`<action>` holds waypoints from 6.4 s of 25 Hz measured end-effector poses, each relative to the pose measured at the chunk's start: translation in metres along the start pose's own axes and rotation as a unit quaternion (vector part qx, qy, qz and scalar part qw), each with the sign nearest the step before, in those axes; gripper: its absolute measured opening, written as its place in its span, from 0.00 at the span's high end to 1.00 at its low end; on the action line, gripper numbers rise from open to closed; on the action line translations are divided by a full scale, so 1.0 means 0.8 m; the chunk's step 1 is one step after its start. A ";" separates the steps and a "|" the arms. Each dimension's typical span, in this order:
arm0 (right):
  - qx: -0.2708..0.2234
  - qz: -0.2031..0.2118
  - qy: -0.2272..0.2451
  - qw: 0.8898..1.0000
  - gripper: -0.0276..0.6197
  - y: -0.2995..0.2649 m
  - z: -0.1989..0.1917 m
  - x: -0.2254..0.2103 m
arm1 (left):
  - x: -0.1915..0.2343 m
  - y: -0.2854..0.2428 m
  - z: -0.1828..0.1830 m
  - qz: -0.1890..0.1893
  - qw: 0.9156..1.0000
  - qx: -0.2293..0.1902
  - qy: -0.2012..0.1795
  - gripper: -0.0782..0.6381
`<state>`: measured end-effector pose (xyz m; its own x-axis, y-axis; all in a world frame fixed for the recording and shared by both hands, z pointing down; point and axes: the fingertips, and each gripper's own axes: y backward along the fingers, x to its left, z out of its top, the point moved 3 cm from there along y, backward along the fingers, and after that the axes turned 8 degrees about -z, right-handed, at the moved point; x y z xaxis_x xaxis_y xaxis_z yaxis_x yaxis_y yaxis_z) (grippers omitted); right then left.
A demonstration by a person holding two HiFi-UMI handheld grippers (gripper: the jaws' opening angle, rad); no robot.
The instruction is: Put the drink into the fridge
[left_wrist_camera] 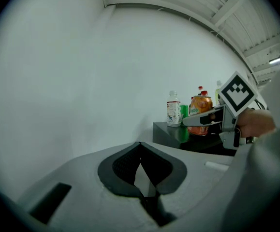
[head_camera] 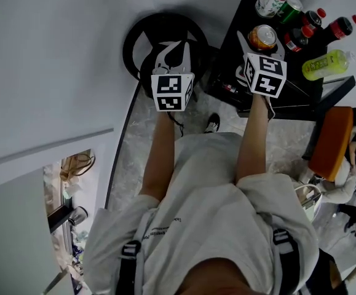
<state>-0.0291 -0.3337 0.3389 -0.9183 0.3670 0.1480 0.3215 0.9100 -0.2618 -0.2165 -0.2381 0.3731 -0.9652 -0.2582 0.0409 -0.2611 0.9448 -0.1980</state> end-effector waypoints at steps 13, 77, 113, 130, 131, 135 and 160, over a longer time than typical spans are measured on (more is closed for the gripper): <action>-0.074 -0.019 -0.121 0.990 0.46 0.117 -0.026 0.009 | -0.044 0.070 -0.043 -0.050 0.999 0.011 0.005 0.88; 0.054 -0.100 -0.089 0.990 0.46 0.017 -0.350 0.022 | -0.176 0.012 -0.195 -0.149 0.986 0.066 0.022 0.88; 0.002 -0.132 -0.182 0.974 0.95 0.262 -0.194 -0.026 | -0.239 0.090 -0.048 -0.215 0.975 0.044 -0.033 0.88; -0.082 -0.093 -0.112 0.986 0.72 0.115 -0.017 -0.122 | -0.235 -0.061 0.075 -0.217 0.974 -0.040 -0.050 0.88; -0.082 -0.087 -0.108 0.987 0.69 0.107 -0.010 -0.125 | -0.236 -0.068 0.080 -0.218 0.974 -0.043 -0.052 0.88; -0.074 -0.095 -0.097 0.988 0.53 0.083 0.008 -0.141 | -0.239 -0.092 0.097 -0.212 0.974 -0.055 -0.062 0.88; 0.047 -0.036 -0.045 0.997 0.48 -0.011 -0.010 -0.145 | -0.193 -0.147 0.127 -0.154 0.983 -0.081 -0.055 0.88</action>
<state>0.0761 -0.3828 0.3315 -0.9567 0.2786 0.0840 0.2349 0.9098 -0.3422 -0.0352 -0.3297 0.2907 -0.8350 -0.5492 -0.0340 -0.5482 0.8356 -0.0348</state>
